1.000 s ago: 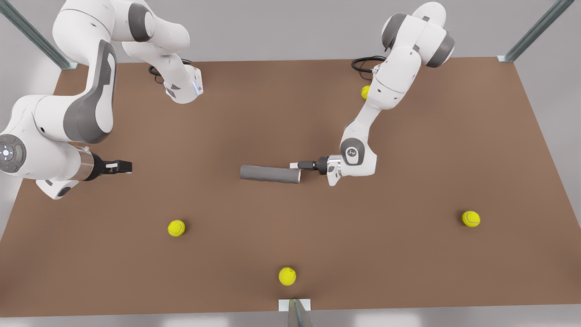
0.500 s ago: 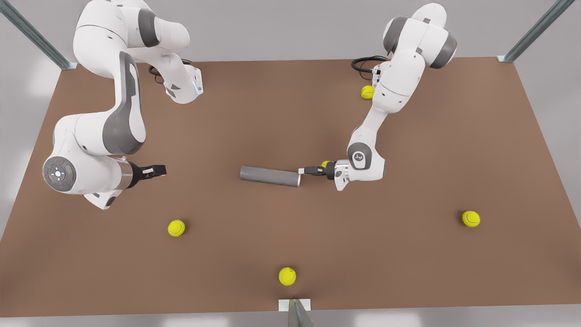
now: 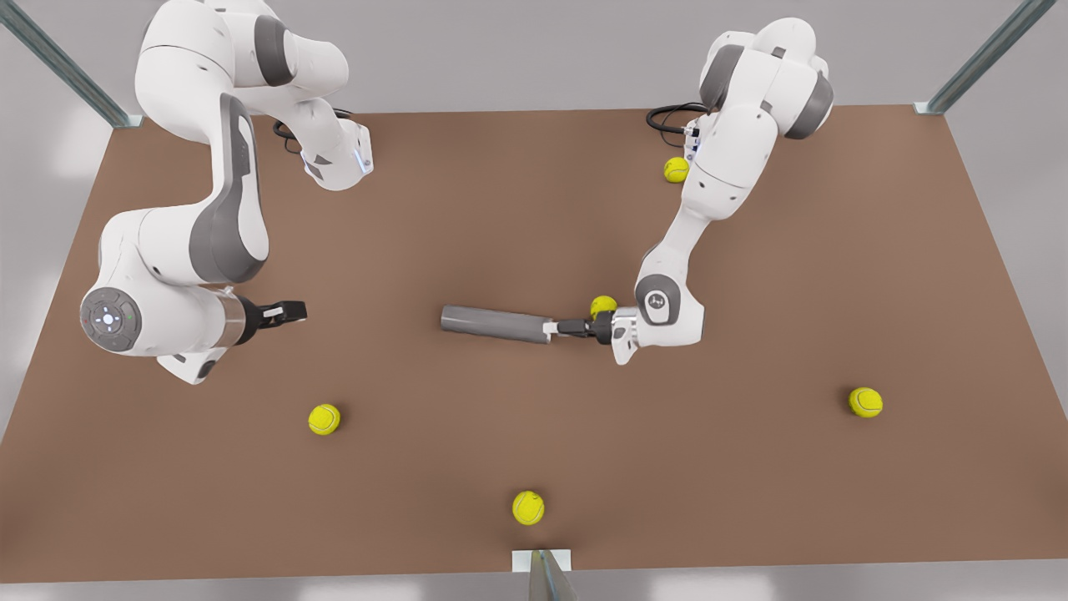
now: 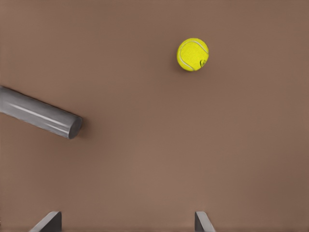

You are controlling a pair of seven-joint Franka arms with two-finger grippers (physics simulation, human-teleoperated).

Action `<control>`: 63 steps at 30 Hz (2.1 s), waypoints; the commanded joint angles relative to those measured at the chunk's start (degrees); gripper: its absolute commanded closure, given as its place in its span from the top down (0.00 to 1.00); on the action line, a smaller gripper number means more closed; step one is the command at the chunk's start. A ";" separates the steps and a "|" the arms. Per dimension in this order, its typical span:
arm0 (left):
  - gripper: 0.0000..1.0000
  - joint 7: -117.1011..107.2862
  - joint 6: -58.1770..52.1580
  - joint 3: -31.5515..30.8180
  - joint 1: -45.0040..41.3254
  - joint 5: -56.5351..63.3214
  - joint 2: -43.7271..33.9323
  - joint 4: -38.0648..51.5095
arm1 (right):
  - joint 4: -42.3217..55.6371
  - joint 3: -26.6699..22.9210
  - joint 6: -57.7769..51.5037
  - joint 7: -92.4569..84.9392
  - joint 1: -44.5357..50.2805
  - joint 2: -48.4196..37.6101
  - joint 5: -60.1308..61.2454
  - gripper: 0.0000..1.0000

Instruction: Put the tennis tube upright

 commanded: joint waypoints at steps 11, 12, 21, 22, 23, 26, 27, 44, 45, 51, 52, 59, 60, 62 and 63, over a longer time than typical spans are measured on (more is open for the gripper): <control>1.00 -0.09 0.18 -0.79 -0.18 -0.06 1.88 2.21 | 0.08 0.00 0.00 -0.17 -0.35 -0.01 0.94 1.00; 1.00 -0.09 0.18 -0.79 -0.26 -0.23 2.31 3.53 | 0.08 0.00 0.00 -0.08 -0.35 -0.01 0.94 1.00; 1.00 -0.18 0.26 -3.78 -0.18 -0.59 3.89 3.88 | 0.08 0.00 0.00 -0.08 -0.26 0.08 1.03 1.00; 1.00 -0.09 0.26 -3.78 -0.18 -0.58 3.90 3.88 | 0.08 0.00 0.00 -0.08 -0.26 0.08 1.03 1.00; 1.00 -0.09 0.26 -3.87 -0.18 -0.58 3.98 3.88 | 0.08 0.00 0.00 -0.08 -0.26 0.08 1.03 1.00; 1.00 0.00 0.35 -4.31 -0.09 -0.58 4.25 3.88 | 0.43 -0.09 0.35 0.27 0.09 -0.09 -1.16 1.00; 0.97 0.00 0.26 -4.39 -0.17 -0.59 4.25 3.88 | 0.70 0.00 1.23 -0.08 0.35 -0.01 -5.48 1.00; 0.56 0.09 0.26 -4.31 -0.62 -0.50 4.95 5.20 | 2.63 -0.09 4.22 -19.33 -8.52 -0.45 -0.38 1.00; 0.56 -0.09 0.26 -4.31 -0.70 -0.50 4.95 5.20 | 2.63 -0.09 4.22 -19.33 -8.53 -0.45 -0.29 1.00; 0.56 -0.44 0.26 -4.31 -1.93 -0.67 4.86 5.55 | 2.63 -0.09 3.87 -19.33 -8.52 -0.62 -0.20 1.00; 0.56 -0.44 0.35 -4.31 -2.37 -0.67 4.95 5.55 | 2.63 -0.09 3.87 -19.33 -8.52 -0.62 -0.29 1.00; 0.42 -0.62 0.26 -4.31 -2.37 -0.32 4.95 5.64 | 2.72 -0.09 3.87 -19.33 -8.79 -0.71 -0.47 1.00; 0.40 -0.70 0.26 -4.31 -2.37 -0.41 4.95 5.64 | 2.72 0.00 3.87 -19.42 -8.88 -0.71 -0.38 1.00; 0.37 -0.70 0.35 -4.31 -2.37 -0.41 4.95 5.73 | 2.72 0.00 3.87 -19.50 -8.70 -0.80 -0.03 1.00; 0.37 -0.79 0.35 -4.31 -2.37 -0.32 4.95 6.17 | 2.72 0.00 3.87 -20.99 -8.79 -0.80 1.29 1.00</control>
